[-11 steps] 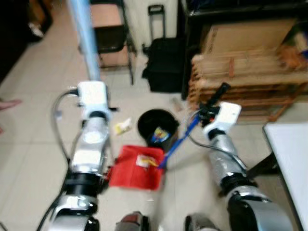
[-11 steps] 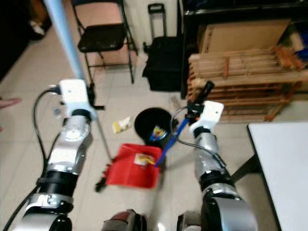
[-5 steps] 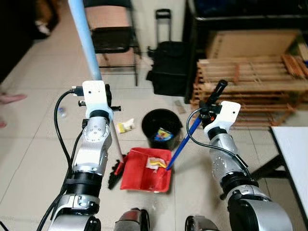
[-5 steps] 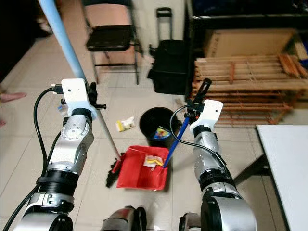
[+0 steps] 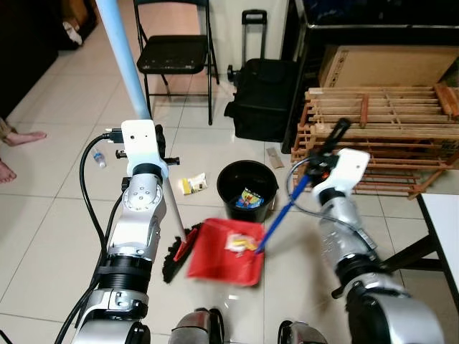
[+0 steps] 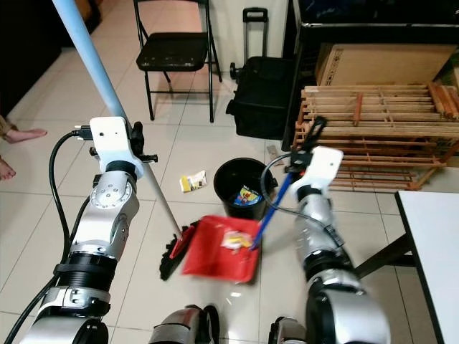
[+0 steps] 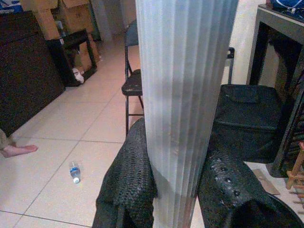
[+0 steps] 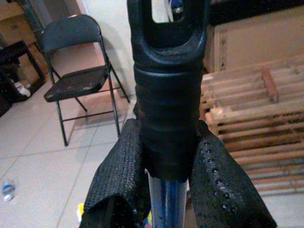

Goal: Sweep floor

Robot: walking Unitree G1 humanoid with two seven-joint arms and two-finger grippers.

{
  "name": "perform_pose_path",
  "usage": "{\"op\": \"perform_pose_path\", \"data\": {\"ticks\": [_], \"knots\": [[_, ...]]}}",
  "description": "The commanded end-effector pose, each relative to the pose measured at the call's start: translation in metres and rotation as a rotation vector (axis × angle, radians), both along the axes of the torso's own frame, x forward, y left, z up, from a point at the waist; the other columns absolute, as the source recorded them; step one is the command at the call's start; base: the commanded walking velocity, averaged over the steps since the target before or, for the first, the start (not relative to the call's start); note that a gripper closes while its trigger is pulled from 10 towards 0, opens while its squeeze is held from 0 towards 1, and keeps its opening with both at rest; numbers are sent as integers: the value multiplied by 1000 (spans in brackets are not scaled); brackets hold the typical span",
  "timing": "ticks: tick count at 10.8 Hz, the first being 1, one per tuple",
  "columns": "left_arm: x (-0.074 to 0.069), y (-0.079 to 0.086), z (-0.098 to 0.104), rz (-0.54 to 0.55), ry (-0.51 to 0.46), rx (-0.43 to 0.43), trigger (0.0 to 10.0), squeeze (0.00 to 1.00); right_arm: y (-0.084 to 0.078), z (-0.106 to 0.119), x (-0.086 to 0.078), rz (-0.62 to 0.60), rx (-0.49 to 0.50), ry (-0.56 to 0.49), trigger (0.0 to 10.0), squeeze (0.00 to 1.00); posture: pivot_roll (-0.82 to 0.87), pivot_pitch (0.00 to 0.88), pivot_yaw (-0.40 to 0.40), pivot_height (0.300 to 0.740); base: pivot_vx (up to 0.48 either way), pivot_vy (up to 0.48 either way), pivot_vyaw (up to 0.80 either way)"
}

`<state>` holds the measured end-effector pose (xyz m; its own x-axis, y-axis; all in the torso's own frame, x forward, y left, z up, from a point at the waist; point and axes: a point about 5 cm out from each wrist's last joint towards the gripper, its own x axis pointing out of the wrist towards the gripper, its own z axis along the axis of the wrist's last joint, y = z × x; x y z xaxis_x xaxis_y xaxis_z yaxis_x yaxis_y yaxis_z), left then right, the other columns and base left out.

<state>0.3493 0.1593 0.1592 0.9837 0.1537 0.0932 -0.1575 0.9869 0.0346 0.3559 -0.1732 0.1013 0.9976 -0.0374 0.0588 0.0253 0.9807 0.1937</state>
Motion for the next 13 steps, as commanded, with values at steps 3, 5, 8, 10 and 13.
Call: {"op": "perform_pose_path", "data": {"ticks": [3, 5, 8, 10, 13], "knots": [[1, 6, 6, 25, -29, 8, 10000, 0, -13, 32, 14, -17, -56, -100, 10000, 0, 41, 119, 104, 740, 0, 0, 0], [0, 5, 7, 26, -34, 8, 10000, 0, -16, 37, 15, -19, -142, -111, 10000, 0, 44, 118, 108, 740, 0, 0, 0], [0, 7, 7, 33, -36, 13, 10000, 0, -19, 43, 18, -85, -202, -124, 10000, 0, 53, 120, 110, 740, 0, 0, 0], [-1, 9, 8, 35, -37, 17, 10000, 0, -22, 48, 19, -127, -232, -138, 10000, 0, 58, 124, 113, 740, 0, 0, 0], [-3, 10, 8, 34, -38, 35, 10000, 0, -38, 56, 19, -305, -253, -136, 10000, 0, 66, 128, 122, 740, 0, 0, 0]]}}
